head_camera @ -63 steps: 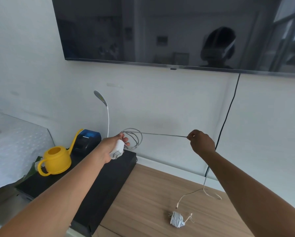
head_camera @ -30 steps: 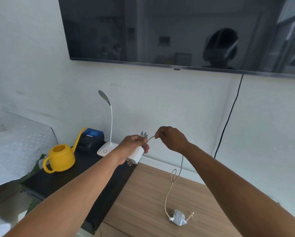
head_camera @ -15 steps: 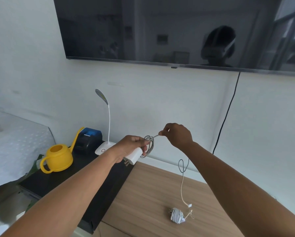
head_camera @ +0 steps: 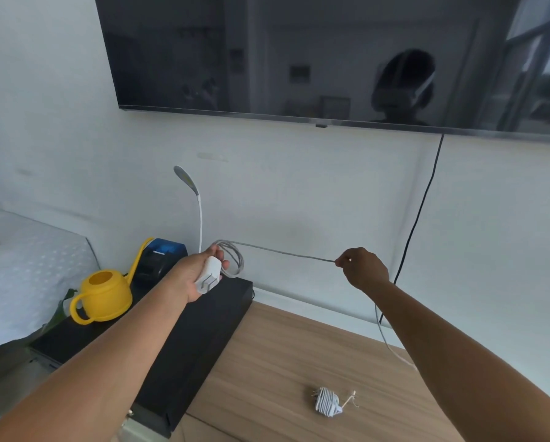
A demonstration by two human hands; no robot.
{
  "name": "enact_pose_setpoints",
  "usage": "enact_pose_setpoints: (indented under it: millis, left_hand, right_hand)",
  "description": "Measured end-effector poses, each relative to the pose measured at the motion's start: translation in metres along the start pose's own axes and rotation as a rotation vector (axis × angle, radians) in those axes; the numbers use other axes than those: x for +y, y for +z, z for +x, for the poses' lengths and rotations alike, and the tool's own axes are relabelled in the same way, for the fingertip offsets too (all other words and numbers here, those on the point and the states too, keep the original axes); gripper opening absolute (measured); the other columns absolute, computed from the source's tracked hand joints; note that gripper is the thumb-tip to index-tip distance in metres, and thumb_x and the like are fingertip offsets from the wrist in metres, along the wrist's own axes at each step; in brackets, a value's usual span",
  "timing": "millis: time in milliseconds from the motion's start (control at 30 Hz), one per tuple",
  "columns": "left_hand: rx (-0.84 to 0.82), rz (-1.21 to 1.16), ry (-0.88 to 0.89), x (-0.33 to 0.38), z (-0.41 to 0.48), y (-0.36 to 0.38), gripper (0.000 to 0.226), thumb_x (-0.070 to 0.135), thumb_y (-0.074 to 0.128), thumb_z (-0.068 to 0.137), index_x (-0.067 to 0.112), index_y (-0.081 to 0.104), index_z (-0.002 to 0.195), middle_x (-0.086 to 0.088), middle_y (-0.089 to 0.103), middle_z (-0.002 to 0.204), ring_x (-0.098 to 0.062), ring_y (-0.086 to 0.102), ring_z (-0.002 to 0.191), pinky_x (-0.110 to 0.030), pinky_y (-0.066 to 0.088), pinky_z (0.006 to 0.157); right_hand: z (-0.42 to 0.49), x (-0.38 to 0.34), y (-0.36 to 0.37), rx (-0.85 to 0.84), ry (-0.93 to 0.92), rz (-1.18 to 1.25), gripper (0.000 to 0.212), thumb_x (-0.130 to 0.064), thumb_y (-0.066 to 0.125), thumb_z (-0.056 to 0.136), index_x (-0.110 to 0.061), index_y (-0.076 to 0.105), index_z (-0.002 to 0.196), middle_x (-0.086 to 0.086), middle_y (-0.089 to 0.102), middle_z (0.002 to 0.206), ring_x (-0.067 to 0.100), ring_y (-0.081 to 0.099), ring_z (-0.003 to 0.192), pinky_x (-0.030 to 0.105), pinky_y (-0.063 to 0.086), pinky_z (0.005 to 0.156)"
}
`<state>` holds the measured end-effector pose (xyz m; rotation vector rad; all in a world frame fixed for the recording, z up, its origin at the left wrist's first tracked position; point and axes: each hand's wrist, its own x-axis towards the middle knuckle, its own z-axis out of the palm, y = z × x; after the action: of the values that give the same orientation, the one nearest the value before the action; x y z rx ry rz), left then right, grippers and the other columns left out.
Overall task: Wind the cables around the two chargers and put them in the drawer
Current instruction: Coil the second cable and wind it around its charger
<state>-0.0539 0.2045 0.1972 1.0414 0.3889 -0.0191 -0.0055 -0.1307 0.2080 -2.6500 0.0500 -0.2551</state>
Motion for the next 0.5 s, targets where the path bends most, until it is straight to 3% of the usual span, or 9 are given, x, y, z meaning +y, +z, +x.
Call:
enact_pose_setpoints:
  millis: [233,367,433,500]
  left_hand:
    - [-0.021,-0.008,0.001,-0.002,-0.007,0.017,0.018,0.032,0.056,0.097,0.02,0.066,0.09,0.006,0.076,0.077,-0.013,0.067,0.088,-0.025,0.045,0.074]
    - [-0.049,0.079,0.022,-0.004,-0.012,0.028,0.017,0.032,0.062,0.094,0.017,0.068,0.096,0.002,0.075,0.096,-0.014,0.07,0.081,-0.024,0.048,0.06]
    - [-0.071,0.097,0.053,-0.007,-0.016,0.034,0.016,0.026,0.062,0.094,0.01,0.065,0.098,-0.006,0.072,0.097,-0.018,0.069,0.07,-0.019,0.048,0.049]
    - [-0.105,0.162,0.077,-0.011,-0.019,0.039,0.024,0.025,0.065,0.092,0.006,0.064,0.107,-0.011,0.074,0.101,-0.019,0.072,0.07,-0.02,0.05,0.048]
  right_hand:
    - [-0.01,-0.025,0.015,-0.101,-0.11,-0.155,0.023,-0.031,0.052,0.095,-0.017,0.065,0.107,0.004,0.069,0.107,0.026,0.063,0.101,0.031,0.046,0.079]
    - [-0.021,-0.048,0.018,-0.164,-0.266,-0.194,0.019,-0.022,0.051,0.091,-0.023,0.068,0.099,-0.002,0.069,0.106,0.023,0.063,0.101,0.028,0.042,0.074]
    - [-0.026,-0.06,0.018,-0.192,-0.314,-0.164,0.022,-0.017,0.049,0.089,-0.025,0.068,0.093,-0.006,0.069,0.104,0.021,0.063,0.099,0.027,0.042,0.074]
    - [-0.028,-0.072,0.018,-0.223,-0.334,-0.105,0.026,-0.014,0.046,0.089,-0.024,0.069,0.091,-0.009,0.068,0.106,0.019,0.063,0.098,0.029,0.046,0.078]
